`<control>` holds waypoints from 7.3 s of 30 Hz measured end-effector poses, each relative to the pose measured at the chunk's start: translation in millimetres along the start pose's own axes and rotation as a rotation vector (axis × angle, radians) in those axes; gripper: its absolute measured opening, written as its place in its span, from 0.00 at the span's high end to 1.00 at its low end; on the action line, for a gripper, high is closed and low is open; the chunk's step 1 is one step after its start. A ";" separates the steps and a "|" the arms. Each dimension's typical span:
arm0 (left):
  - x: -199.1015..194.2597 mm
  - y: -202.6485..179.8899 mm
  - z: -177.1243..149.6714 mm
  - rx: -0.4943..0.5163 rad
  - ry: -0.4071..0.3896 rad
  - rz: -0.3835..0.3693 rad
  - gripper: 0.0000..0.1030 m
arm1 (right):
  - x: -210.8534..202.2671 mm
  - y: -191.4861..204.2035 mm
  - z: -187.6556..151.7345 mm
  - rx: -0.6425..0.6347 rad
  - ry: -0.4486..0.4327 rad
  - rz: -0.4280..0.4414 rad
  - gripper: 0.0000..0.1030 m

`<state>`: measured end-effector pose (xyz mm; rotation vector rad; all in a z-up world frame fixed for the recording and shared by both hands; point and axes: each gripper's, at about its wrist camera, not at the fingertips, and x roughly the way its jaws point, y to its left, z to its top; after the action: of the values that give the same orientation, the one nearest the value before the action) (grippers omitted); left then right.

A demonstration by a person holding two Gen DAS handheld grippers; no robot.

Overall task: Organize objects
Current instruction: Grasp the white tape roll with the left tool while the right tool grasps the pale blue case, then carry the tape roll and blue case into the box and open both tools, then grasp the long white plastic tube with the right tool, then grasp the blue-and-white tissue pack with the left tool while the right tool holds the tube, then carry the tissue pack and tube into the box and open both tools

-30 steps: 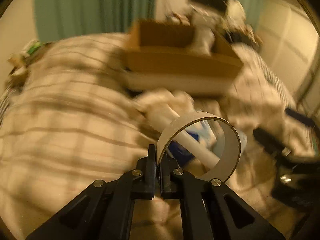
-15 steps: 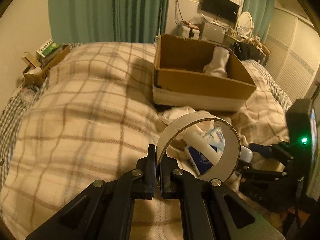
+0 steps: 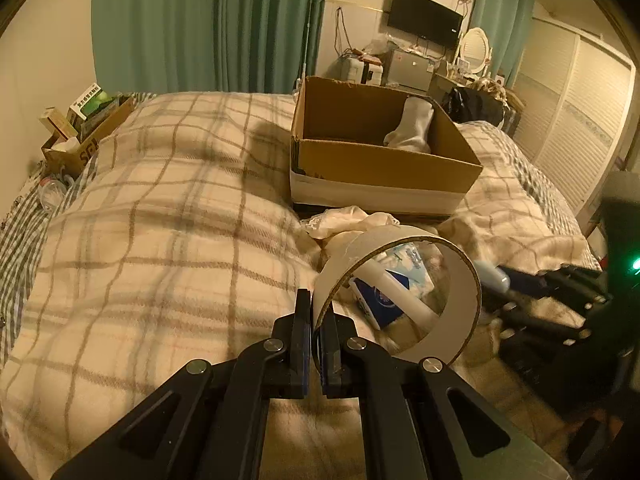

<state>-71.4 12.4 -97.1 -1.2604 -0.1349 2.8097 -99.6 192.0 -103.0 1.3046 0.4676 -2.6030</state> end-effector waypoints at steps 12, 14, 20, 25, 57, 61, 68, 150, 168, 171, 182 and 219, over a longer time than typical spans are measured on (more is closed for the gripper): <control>-25.3 -9.1 11.3 0.028 -0.038 -0.021 0.97 | -62.7 -30.3 1.4 0.090 -0.122 -0.021 0.76; -36.4 -12.8 18.4 0.045 -0.063 -0.015 0.97 | -71.6 -30.2 5.6 0.088 -0.140 -0.021 0.76; -63.4 -23.6 47.7 0.077 -0.097 -0.041 0.97 | -109.9 -25.2 25.2 0.045 -0.219 -0.016 0.76; -84.8 -40.2 82.8 0.139 -0.156 -0.047 0.97 | -145.7 -26.1 54.0 0.004 -0.294 -0.014 0.76; 143.3 -45.3 219.1 0.146 -0.037 0.027 0.97 | 65.1 -96.0 215.6 0.013 -0.171 -0.034 0.76; 164.2 -40.6 211.9 0.145 0.008 -0.027 0.94 | 88.2 -103.5 207.3 0.039 -0.152 0.033 0.76; 140.7 -38.9 207.0 0.152 0.060 -0.018 0.24 | 51.7 -118.2 203.6 0.127 -0.215 0.049 0.38; 121.5 -88.7 18.9 0.189 0.232 -0.048 0.00 | 27.3 -67.1 17.0 0.139 0.001 0.092 0.88; 62.8 -73.8 14.0 0.154 0.138 -0.140 0.65 | -25.2 -59.3 9.4 0.134 -0.092 0.011 0.88; 49.0 -69.5 15.9 0.142 0.120 -0.161 0.93 | -41.1 -53.7 6.2 0.136 -0.103 0.012 0.88; 45.0 -50.2 5.0 0.069 0.176 -0.166 0.50 | -72.4 -41.6 3.7 0.129 -0.118 -0.022 0.88; 0.7 -51.9 36.4 0.134 0.061 -0.175 0.77 | -81.1 -57.0 16.4 0.116 -0.146 -0.002 0.88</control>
<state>-98.1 62.0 -68.1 -1.2385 -0.0505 2.5831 -81.1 241.6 -17.6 1.1358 0.2987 -2.7383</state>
